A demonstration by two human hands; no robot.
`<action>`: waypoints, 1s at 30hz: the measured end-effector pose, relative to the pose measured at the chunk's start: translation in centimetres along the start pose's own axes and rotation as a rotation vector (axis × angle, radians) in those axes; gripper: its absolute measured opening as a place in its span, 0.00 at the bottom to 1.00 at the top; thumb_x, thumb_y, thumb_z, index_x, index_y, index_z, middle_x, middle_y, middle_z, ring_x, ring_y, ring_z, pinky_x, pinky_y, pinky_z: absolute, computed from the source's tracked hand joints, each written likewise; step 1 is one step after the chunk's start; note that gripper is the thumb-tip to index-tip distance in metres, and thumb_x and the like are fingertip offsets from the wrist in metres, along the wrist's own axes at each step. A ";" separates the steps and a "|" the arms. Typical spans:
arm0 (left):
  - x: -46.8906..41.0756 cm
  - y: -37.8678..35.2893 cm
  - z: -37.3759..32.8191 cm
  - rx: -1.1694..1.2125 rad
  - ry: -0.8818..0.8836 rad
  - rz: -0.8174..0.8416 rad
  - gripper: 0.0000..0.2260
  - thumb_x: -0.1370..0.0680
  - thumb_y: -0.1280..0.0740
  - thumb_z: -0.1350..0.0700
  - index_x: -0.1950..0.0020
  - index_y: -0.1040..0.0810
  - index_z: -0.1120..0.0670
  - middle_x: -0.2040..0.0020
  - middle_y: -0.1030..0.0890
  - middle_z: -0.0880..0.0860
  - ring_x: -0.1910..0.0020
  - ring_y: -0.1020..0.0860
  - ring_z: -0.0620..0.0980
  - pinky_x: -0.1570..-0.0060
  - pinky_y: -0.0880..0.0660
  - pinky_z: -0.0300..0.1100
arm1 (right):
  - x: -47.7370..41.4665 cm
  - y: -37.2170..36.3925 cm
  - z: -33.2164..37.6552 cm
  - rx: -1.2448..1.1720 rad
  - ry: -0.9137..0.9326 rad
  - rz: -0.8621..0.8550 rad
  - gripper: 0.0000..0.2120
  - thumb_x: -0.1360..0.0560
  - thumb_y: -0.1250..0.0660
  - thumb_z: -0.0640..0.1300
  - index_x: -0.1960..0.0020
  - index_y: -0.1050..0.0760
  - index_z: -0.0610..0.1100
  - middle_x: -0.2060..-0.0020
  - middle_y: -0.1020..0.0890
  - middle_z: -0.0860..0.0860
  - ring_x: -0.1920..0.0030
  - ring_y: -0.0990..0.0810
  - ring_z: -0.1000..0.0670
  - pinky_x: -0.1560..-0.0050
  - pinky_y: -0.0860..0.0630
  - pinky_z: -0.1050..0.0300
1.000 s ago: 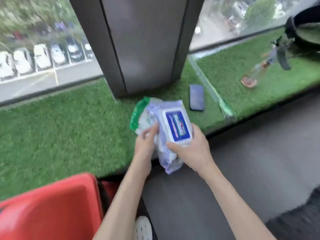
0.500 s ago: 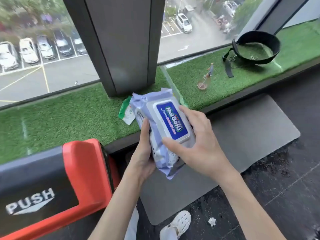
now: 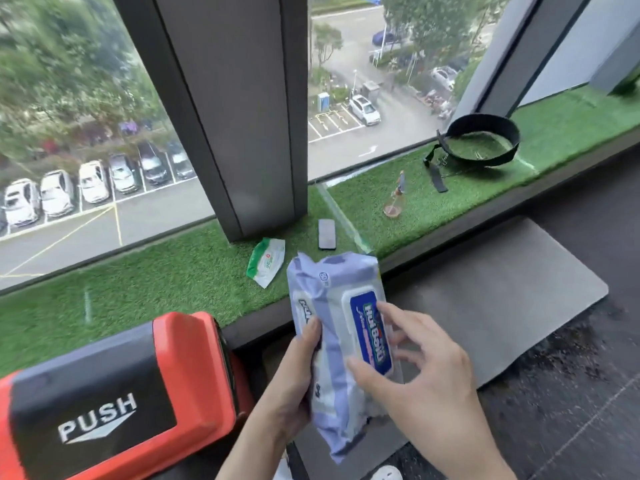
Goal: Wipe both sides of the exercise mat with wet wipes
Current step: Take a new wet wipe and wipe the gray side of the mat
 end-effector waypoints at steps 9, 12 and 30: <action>-1.8 -3.3 -2.7 -0.099 -0.080 0.033 0.25 0.30 0.31 0.40 0.43 0.17 0.57 0.45 0.17 0.62 0.50 0.16 0.58 0.54 0.19 0.47 | -2.2 1.8 1.3 0.044 0.036 0.028 0.18 0.32 0.28 0.49 0.49 0.29 0.66 0.49 0.24 0.59 0.52 0.21 0.62 0.54 0.25 0.70; -2.4 -3.7 -3.2 -0.079 -0.077 0.046 0.25 0.33 0.36 0.37 0.47 0.14 0.52 0.44 0.17 0.61 0.48 0.17 0.57 0.50 0.19 0.48 | -3.0 2.1 1.9 0.175 0.057 -0.073 0.19 0.31 0.32 0.59 0.41 0.22 0.56 0.49 0.24 0.58 0.52 0.21 0.59 0.50 0.23 0.62; -1.7 -3.9 -4.5 0.122 -0.070 0.134 0.37 0.48 0.21 0.33 0.46 0.14 0.53 0.41 0.19 0.62 0.44 0.18 0.60 0.47 0.20 0.54 | -4.9 4.6 5.1 0.441 0.489 -0.351 0.13 0.31 0.26 0.34 0.46 0.19 0.41 0.52 0.23 0.47 0.54 0.25 0.49 0.53 0.25 0.58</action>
Point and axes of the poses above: each hand's wrist, its own x-axis away from the middle knuckle, its own y-axis out of the back of the hand, z = x × y, the point moved 7 cm from there along -x, towards the middle knuckle
